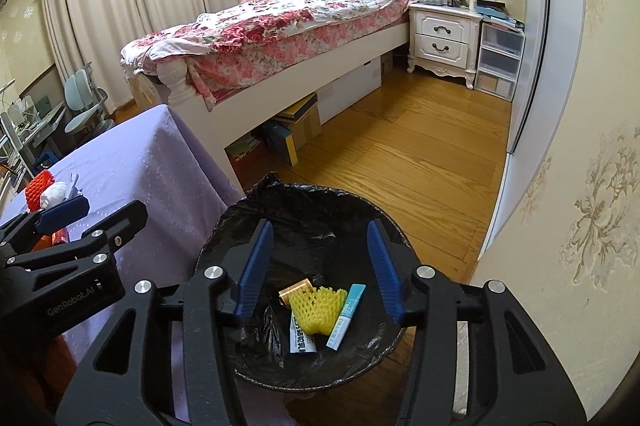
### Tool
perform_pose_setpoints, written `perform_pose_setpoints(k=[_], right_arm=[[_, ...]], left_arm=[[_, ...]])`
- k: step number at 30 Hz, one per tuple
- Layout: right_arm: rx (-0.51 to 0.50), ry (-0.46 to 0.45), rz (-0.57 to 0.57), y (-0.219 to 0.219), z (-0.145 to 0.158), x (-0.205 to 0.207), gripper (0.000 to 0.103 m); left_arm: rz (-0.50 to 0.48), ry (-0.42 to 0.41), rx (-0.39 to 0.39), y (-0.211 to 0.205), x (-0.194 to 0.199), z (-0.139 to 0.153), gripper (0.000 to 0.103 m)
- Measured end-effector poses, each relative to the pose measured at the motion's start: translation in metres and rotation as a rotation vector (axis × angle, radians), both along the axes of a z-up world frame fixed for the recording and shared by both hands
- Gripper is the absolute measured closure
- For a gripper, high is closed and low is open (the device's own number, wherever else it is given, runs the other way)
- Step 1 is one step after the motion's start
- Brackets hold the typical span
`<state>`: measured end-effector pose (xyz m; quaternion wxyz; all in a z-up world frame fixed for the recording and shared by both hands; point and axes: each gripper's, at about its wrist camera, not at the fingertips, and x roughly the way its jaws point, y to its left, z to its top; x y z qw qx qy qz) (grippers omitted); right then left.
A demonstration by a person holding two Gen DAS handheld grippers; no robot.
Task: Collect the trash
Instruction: 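Move both tools back over the table toward the orange bag and red bottle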
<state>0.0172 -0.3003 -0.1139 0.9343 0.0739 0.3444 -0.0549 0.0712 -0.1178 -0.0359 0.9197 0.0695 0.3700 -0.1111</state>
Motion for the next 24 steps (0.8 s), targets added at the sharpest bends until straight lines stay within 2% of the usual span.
perform_pose_setpoints(k=[11, 24], right_arm=[[0.01, 0.013, 0.086, 0.038, 0.001, -0.003, 0.052], [0.008, 0.028, 0.232, 0.104, 0.004, 0.002, 0.052]], left_arm=[[0.1, 0.001, 0.01, 0.05, -0.013, 0.006, 0.022], [0.289, 0.019, 0.016, 0.138, -0.027, -0.001, 0.022]])
